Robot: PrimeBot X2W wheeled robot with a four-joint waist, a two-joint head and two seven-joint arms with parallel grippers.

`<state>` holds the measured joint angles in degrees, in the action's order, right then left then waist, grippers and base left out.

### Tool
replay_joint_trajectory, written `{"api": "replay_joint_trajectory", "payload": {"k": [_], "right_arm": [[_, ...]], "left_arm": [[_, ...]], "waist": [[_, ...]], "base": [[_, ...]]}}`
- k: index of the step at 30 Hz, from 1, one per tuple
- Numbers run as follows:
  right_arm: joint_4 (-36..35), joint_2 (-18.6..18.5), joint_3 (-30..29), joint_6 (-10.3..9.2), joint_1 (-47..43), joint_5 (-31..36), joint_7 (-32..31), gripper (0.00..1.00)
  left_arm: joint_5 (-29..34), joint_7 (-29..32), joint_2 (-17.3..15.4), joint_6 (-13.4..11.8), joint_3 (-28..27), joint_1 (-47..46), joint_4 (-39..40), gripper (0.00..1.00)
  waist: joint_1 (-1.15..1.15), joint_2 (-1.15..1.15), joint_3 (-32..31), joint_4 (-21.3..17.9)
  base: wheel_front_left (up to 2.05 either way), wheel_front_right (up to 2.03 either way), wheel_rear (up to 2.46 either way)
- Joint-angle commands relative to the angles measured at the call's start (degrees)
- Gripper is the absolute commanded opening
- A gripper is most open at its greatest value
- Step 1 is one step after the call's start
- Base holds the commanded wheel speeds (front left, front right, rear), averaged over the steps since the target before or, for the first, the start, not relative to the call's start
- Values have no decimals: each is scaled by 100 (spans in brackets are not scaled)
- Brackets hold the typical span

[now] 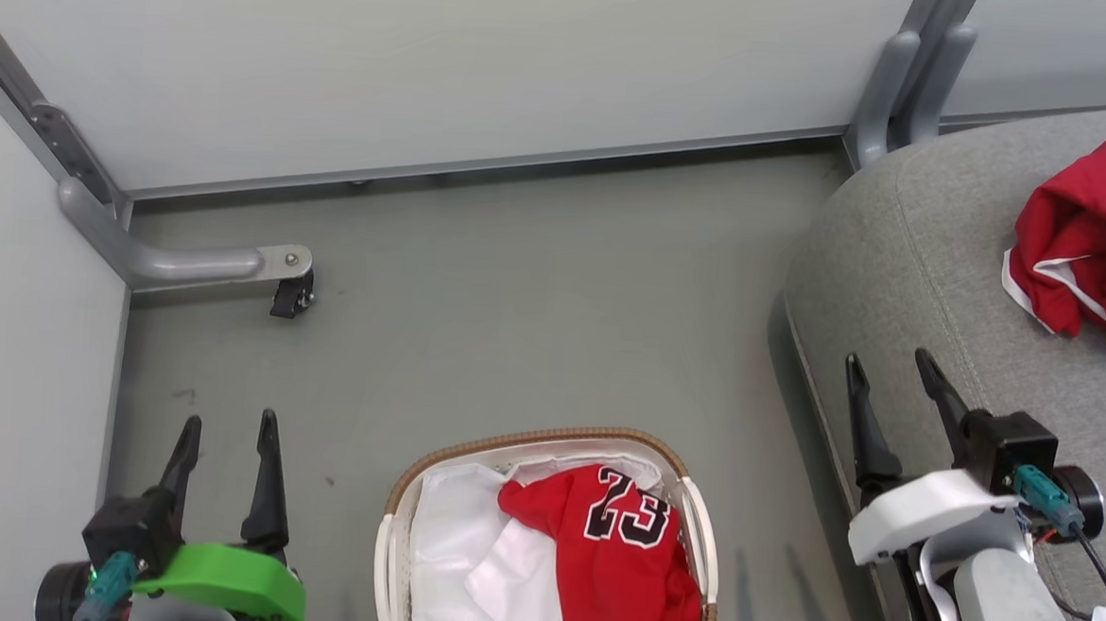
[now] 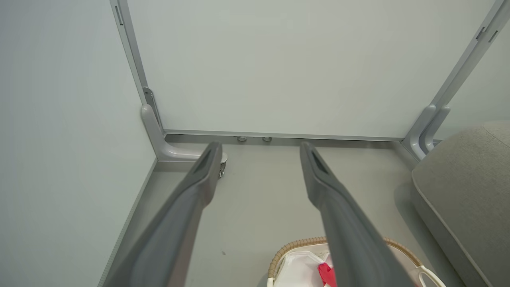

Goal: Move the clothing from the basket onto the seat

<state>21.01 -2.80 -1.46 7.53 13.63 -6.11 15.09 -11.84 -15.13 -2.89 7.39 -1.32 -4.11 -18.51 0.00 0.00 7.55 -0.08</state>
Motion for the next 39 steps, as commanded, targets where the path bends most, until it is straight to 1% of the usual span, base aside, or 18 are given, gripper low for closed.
{"api": "replay_joint_trajectory", "payload": {"k": [1,10,14,18,26,33,39], "right_arm": [[30,-24,-4,-7,-145,-59,11,100],[47,-25,-31,-7,-350,-34,11,100],[2,-24,3,-7,-236,-60,11,100],[-91,-24,62,-7,-81,-113,11,100],[-365,-23,217,-7,361,-176,11,100],[-683,-22,402,-7,835,-342,11,100],[-912,-20,627,-7,1171,-515,11,100]], "left_arm": [[-43,-3,-5,-10,11,148,24,100],[-106,-3,-6,-29,182,415,58,100],[-126,-3,-5,-32,256,351,39,100],[-162,-3,-6,-26,385,163,11,100],[-290,-3,-9,10,820,-409,-320,100],[-330,-3,-21,14,1389,-1155,-785,100],[-451,-4,-238,15,1925,-1778,-1226,100]], "waist": [[0,0,-129,-12],[0,0,-229,-45],[0,0,-106,-95],[0,0,145,-174],[0,0,1026,-467],[0,0,1985,-810],[0,0,2623,-1148]], "base": [[0,0,0],[0,0,0],[0,0,0],[0,0,0],[0,0,0],[0,0,0],[0,0,0]]}}
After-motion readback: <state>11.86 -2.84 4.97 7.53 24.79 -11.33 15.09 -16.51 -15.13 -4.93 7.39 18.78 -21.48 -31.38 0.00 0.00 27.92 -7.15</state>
